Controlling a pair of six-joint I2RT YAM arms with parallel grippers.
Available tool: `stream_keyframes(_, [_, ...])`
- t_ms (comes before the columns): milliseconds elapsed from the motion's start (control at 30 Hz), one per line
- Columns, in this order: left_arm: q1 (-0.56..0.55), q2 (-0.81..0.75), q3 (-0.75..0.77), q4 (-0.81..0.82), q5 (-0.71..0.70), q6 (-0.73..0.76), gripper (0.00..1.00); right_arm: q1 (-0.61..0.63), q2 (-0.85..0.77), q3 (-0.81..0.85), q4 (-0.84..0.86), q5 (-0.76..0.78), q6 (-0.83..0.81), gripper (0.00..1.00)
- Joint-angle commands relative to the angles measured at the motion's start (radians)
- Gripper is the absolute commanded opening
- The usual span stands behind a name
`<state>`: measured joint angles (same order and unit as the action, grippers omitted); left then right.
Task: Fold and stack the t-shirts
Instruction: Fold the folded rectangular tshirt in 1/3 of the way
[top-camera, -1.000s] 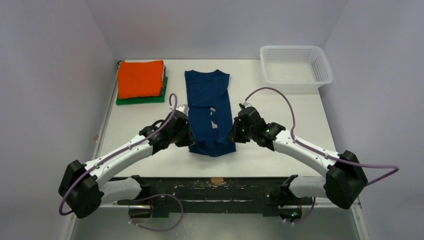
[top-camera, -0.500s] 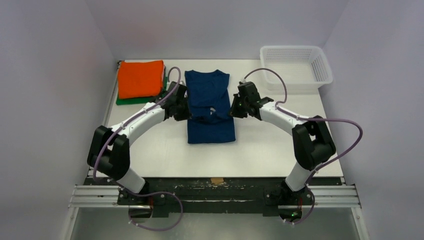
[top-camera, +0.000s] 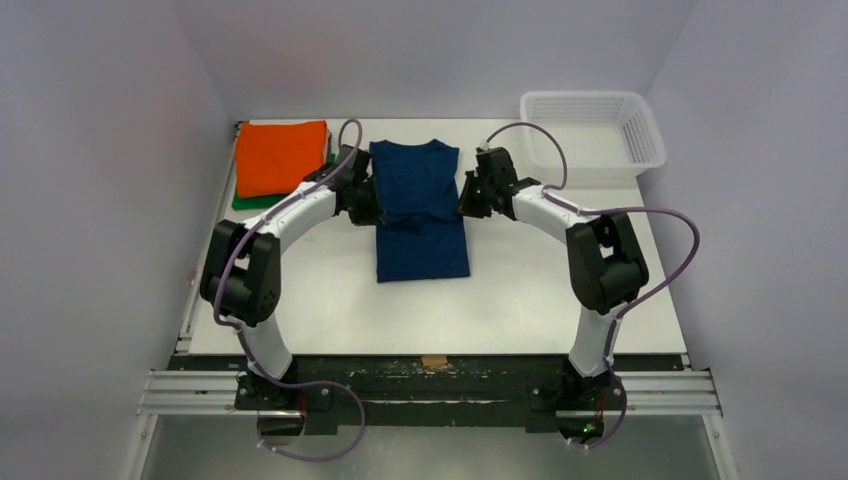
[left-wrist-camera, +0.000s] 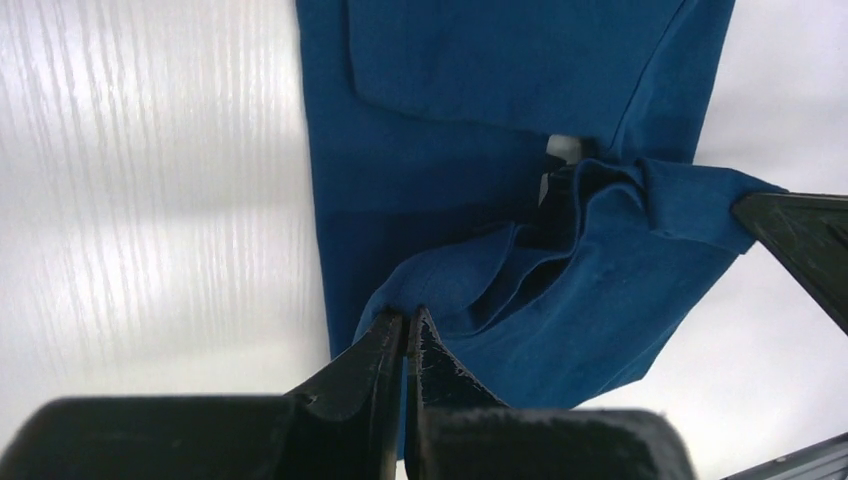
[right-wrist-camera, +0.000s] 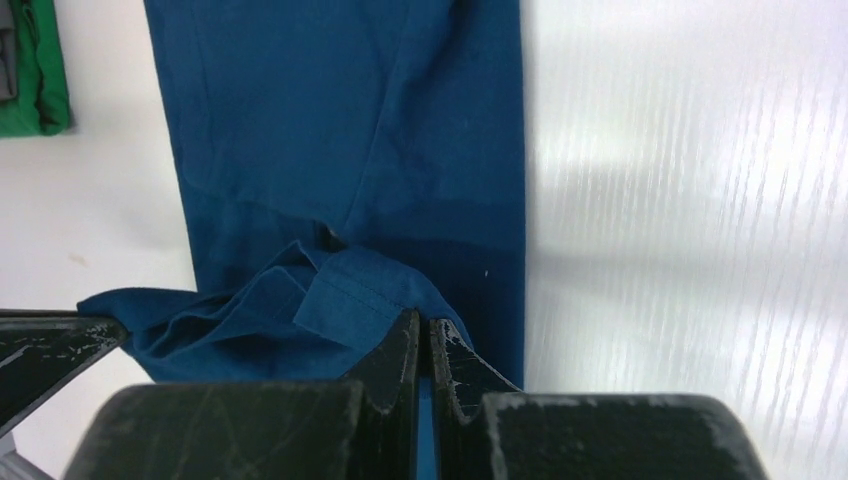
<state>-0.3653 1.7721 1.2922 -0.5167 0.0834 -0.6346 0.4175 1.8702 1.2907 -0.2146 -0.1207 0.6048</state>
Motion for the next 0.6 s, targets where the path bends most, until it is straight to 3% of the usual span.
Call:
stream_keyframes(0, [0.031, 0.065, 0.100, 0.013, 0.037, 0.027, 0.07, -0.020, 0.053, 0.087, 0.035, -0.022, -0.032, 0.04])
stream_keyframes(33, [0.036, 0.088, 0.121, 0.000, 0.046, 0.028, 0.17, -0.027, 0.067, 0.103, 0.030, -0.023, -0.031, 0.11])
stream_keyframes(67, [0.044, 0.110, 0.146, -0.010, 0.062, 0.034, 0.40, -0.033, 0.078, 0.125, 0.020, -0.026, -0.028, 0.20])
stream_keyframes(100, [0.048, 0.126, 0.170, -0.020, 0.072, 0.035, 0.56, -0.037, 0.083, 0.137, 0.009, -0.022, -0.022, 0.29])
stream_keyframes(133, [0.050, 0.139, 0.192, -0.032, 0.082, 0.038, 0.66, -0.042, 0.085, 0.149, 0.002, -0.010, -0.018, 0.36])
stream_keyframes(200, [0.051, 0.142, 0.228, -0.059, 0.081, 0.048, 0.82, -0.044, 0.067, 0.159, -0.001, 0.023, -0.016, 0.39])
stream_keyframes(300, [0.051, 0.088, 0.202, -0.058, 0.077, 0.050, 0.86, -0.044, 0.017, 0.122, 0.002, 0.024, -0.022, 0.40])
stream_keyframes(333, [0.051, 0.055, 0.167, -0.042, 0.080, 0.045, 0.93, -0.044, -0.004, 0.099, 0.007, 0.026, -0.023, 0.41])
stream_keyframes(567, [0.040, -0.233, -0.214, 0.083, 0.136, -0.009, 0.97, -0.044, -0.151, -0.108, 0.024, 0.068, -0.027, 0.43])
